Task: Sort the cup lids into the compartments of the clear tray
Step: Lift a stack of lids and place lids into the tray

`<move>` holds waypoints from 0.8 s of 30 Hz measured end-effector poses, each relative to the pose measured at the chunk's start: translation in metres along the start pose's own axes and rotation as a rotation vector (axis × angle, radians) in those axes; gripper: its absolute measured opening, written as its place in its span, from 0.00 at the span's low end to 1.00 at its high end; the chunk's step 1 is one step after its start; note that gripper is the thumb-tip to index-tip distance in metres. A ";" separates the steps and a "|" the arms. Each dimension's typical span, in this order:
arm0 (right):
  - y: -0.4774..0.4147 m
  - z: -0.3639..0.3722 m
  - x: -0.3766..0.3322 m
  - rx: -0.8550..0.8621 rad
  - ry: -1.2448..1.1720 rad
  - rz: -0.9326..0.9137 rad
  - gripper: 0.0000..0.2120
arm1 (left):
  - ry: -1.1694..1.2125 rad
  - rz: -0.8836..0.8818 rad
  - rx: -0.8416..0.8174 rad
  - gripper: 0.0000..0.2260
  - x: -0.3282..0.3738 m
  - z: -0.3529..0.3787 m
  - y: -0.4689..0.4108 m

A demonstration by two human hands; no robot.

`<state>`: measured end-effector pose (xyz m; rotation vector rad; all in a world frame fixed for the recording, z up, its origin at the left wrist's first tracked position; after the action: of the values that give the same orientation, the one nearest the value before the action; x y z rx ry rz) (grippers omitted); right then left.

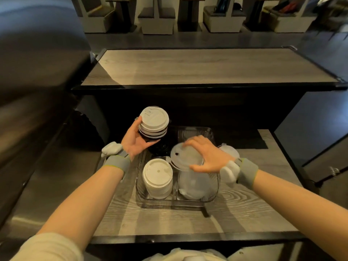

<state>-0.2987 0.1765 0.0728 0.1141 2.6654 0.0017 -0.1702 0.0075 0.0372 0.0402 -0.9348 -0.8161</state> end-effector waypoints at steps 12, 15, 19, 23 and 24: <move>0.037 0.044 0.031 -0.201 0.430 -0.041 0.32 | 0.008 0.033 -0.003 0.25 -0.011 0.017 0.013; 0.028 0.023 0.017 -0.068 0.351 -0.064 0.28 | 0.012 0.023 0.007 0.24 -0.013 0.014 0.018; -0.001 -0.026 -0.009 0.306 0.008 -0.011 0.20 | -0.013 0.003 -0.023 0.18 -0.016 0.012 0.025; -0.043 -0.037 -0.033 0.263 -0.133 0.062 0.39 | -0.050 -0.003 -0.018 0.16 -0.018 0.011 0.029; -0.050 -0.036 -0.037 0.229 -0.123 0.075 0.42 | -0.049 -0.007 -0.021 0.16 -0.019 0.012 0.029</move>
<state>-0.2860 0.1247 0.1210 0.2790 2.5282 -0.2781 -0.1671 0.0443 0.0417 0.0058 -0.9724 -0.8365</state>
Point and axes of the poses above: each hand's wrist, its own y-axis away from the middle knuckle, its own z-axis out of the palm, x = y × z, the point moved 6 cm from there along -y, towards the middle knuckle, and after that the axes turned 8 degrees about z, right-handed, at the moved point
